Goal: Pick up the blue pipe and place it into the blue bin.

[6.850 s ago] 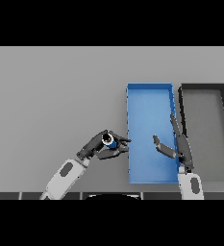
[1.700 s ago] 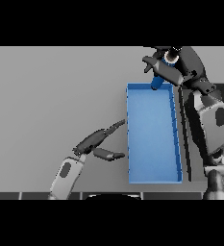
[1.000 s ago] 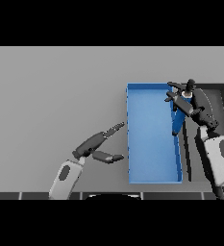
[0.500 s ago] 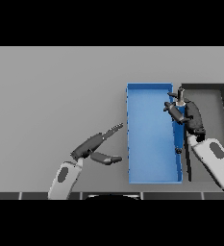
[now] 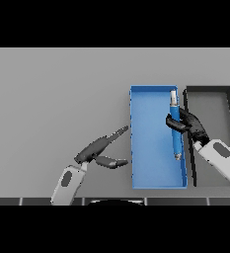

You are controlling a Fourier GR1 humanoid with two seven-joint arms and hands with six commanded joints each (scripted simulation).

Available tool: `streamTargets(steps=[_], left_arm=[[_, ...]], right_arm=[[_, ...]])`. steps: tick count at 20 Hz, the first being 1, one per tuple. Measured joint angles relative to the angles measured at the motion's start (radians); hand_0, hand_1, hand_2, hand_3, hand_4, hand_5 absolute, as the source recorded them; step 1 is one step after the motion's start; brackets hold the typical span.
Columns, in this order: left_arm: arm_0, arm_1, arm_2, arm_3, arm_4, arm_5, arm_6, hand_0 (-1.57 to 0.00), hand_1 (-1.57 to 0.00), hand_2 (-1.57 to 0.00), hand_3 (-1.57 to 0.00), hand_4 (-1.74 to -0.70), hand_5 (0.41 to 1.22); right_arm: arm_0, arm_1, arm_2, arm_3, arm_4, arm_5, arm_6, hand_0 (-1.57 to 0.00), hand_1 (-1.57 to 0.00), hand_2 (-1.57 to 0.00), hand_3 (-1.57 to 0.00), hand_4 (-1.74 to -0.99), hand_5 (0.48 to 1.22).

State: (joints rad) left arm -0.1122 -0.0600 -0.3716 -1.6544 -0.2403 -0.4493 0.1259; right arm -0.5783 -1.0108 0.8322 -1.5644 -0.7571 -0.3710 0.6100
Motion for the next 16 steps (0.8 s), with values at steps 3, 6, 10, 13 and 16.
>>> streamTargets(steps=[3,6,10,13,16], left_arm=[[-0.002,-0.003,-0.003,0.004,-0.004,0.001,-0.001,0.00,0.00,0.00,0.00,-0.89,0.428],[0.000,0.005,-0.002,-0.006,0.002,-0.005,-0.012,0.00,0.00,0.00,0.00,-0.89,0.429],[0.007,0.012,0.000,0.003,-0.004,-0.004,-0.021,0.00,0.00,0.00,0.00,-0.89,0.431],[-0.005,0.001,-0.002,0.007,-0.008,0.003,-0.008,0.00,0.00,0.00,0.00,-0.88,0.431],[-0.003,0.012,0.007,0.007,-0.003,-0.001,-0.015,0.00,0.00,0.00,0.00,-0.88,0.431]], right_arm=[[-0.045,-0.020,0.092,0.005,-0.028,0.002,0.000,-0.05,-0.05,-0.05,-0.03,-1.051,0.787],[-0.089,-0.035,0.146,0.018,-0.038,-0.003,0.000,-0.03,-0.02,-0.02,-0.01,-1.036,0.713],[-0.128,-0.050,0.186,0.028,-0.062,0.007,0.000,-0.01,-0.01,-0.01,0.00,-1.020,0.666],[-0.135,-0.053,0.191,0.026,-0.067,0.010,-0.006,-0.01,-0.01,-0.01,0.00,-1.022,0.658],[-0.139,-0.050,0.198,0.037,-0.060,0.025,0.000,-0.01,-0.01,-0.01,0.00,-1.022,0.643]])
